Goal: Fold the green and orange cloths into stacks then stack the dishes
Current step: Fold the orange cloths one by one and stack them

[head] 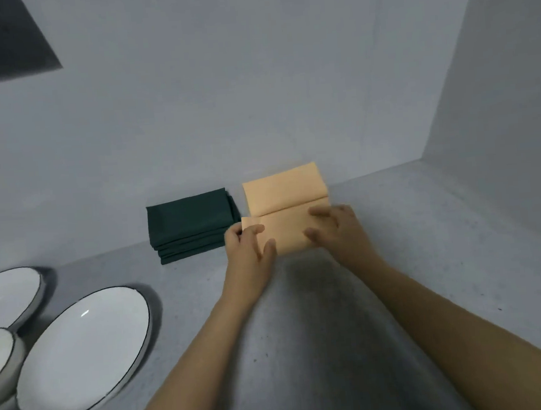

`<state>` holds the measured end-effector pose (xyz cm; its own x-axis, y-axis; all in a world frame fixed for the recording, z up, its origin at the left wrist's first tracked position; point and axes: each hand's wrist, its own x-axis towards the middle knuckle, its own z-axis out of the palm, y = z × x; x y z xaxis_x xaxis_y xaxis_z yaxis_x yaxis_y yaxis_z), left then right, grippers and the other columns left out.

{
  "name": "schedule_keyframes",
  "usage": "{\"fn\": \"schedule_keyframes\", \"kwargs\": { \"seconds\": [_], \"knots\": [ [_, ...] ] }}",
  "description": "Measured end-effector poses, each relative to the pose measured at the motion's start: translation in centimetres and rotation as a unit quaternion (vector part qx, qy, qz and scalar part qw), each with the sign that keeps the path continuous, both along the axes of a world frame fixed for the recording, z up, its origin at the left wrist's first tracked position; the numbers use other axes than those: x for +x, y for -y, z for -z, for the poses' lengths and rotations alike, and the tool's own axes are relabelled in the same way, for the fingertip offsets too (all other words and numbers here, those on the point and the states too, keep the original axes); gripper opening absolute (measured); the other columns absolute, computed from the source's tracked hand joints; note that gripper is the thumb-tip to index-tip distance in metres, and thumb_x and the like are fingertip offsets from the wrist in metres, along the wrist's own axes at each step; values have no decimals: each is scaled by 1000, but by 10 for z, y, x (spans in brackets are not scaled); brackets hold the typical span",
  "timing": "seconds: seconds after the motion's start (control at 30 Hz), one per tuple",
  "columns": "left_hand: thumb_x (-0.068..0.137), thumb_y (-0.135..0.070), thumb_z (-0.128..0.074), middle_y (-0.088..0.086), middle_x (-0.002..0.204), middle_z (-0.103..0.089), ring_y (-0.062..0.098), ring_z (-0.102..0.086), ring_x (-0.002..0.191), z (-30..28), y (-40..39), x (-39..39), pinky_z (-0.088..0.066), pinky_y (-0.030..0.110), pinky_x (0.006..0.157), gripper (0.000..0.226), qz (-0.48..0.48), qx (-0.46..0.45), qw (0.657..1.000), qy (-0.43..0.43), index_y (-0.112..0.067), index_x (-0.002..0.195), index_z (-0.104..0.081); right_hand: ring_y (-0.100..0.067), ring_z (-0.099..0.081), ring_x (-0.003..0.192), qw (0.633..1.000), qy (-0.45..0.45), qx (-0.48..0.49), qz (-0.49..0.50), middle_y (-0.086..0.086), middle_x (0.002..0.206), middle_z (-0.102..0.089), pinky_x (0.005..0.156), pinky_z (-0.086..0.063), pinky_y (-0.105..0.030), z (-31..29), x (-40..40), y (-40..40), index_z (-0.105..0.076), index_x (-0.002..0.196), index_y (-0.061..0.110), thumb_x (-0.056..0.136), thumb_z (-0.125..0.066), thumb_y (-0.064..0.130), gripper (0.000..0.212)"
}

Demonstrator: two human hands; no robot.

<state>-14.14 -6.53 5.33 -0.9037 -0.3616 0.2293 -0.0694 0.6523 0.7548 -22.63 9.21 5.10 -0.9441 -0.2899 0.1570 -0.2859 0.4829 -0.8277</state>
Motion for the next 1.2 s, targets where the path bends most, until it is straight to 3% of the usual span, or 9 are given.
{"fn": "schedule_keyframes", "kwargs": {
  "seconds": [0.17,0.37,0.53,0.7,0.83,0.9,1.0,1.13,1.2],
  "knots": [
    [95,-20,-53,11,149,-15,19,-28,134,-29,12,-58,-21,13,100,47,-12,-3,1000,29,-5,138,-41,-28,-44,122,999,-12,29,-19,-17,127,-48,103,-28,-23,-35,-57,17,-58,123,6,81,-70,11,44],
    [96,-22,-51,18,149,-16,31,-25,136,-32,17,-113,-24,37,114,45,-62,-23,995,73,0,134,-42,-33,-41,127,988,-21,147,-30,-18,136,-46,104,-26,-29,-44,-114,40,-55,128,9,86,-63,28,47],
    [98,-40,-43,21,153,-17,34,-22,136,-5,0,-128,-17,40,112,53,-134,-128,975,126,6,123,-51,-38,-40,121,975,-55,212,-22,-15,143,-37,100,-32,-39,-15,-119,45,-53,129,13,89,-57,25,42],
    [91,-48,-25,27,137,-46,41,-46,124,13,-15,-138,-30,47,110,79,-132,-164,958,197,18,129,-45,-31,-37,120,957,-83,277,13,1,145,-37,97,-27,-41,9,-110,43,-47,132,14,82,-27,47,63],
    [90,-58,-9,33,149,-20,43,-24,140,31,-18,-138,0,40,118,90,-144,-161,948,232,16,141,-20,-27,-14,141,943,-19,332,-2,5,157,-15,110,3,-39,26,-112,40,-14,150,24,73,5,60,87],
    [86,-62,-2,31,152,-7,40,-11,144,37,-18,-138,6,39,116,94,-141,-158,947,241,12,144,-8,-26,-10,143,947,-6,321,1,5,158,-10,113,3,-40,32,-112,40,-7,152,24,76,7,62,86],
    [91,-63,-2,33,150,-17,42,-20,141,45,-12,-141,-8,45,115,94,-147,-172,949,219,14,143,-16,-26,-16,142,950,-3,311,-5,1,159,-10,116,-4,-41,39,-113,42,-3,152,22,81,5,60,81],
    [89,-56,-16,34,151,-13,43,-16,142,47,-11,-146,4,41,116,89,-143,-171,951,213,14,143,-14,-28,-25,139,959,-1,284,-9,-3,158,-16,114,-12,-40,36,-116,43,-10,152,18,81,1,59,83],
    [85,-58,-8,33,152,-5,42,-7,144,41,-12,-144,14,39,113,93,-133,-180,946,236,13,144,-5,-26,-18,142,954,20,297,-25,-1,159,-8,115,-8,-39,35,-117,42,-4,152,19,86,-4,58,77]
  ]
}}
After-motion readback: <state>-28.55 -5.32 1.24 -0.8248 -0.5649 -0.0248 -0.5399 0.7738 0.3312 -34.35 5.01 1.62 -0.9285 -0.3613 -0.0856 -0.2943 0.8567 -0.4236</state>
